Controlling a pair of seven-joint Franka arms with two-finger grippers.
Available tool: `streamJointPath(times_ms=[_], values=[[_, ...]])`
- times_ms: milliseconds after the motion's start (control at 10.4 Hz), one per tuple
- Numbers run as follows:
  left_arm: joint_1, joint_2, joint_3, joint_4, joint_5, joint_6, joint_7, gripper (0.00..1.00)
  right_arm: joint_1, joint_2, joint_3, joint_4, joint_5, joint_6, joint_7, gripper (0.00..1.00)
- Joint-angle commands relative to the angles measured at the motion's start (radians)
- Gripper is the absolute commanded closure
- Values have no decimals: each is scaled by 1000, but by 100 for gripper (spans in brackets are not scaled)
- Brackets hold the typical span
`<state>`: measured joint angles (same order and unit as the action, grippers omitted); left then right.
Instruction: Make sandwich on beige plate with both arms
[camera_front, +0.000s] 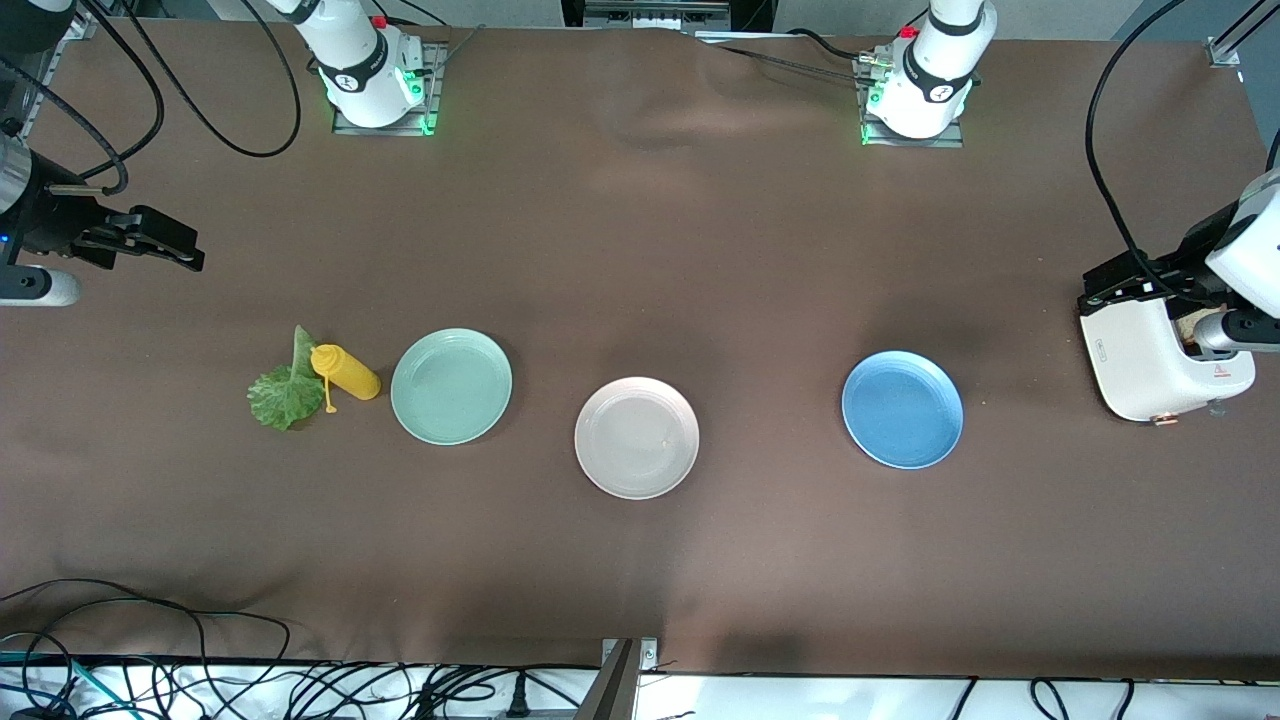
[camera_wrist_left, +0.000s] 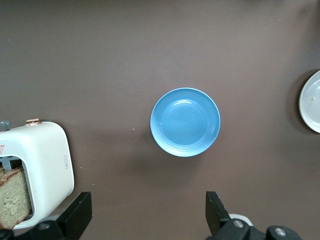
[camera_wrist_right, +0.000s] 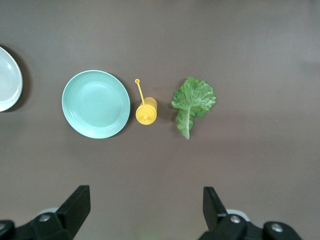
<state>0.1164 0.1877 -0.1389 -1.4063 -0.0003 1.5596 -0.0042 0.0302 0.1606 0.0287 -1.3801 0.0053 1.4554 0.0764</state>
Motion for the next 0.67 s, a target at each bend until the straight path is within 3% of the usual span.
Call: streamJointPath(times_ms=[0,574], values=[[-1,-19,-2,-10,22,-6,18,0,4,5,0,16,1,-24,-3,0],[-1,-19,-2,-10,20,-6,20,0,13,2,0,-1,2,-33,-1,0]])
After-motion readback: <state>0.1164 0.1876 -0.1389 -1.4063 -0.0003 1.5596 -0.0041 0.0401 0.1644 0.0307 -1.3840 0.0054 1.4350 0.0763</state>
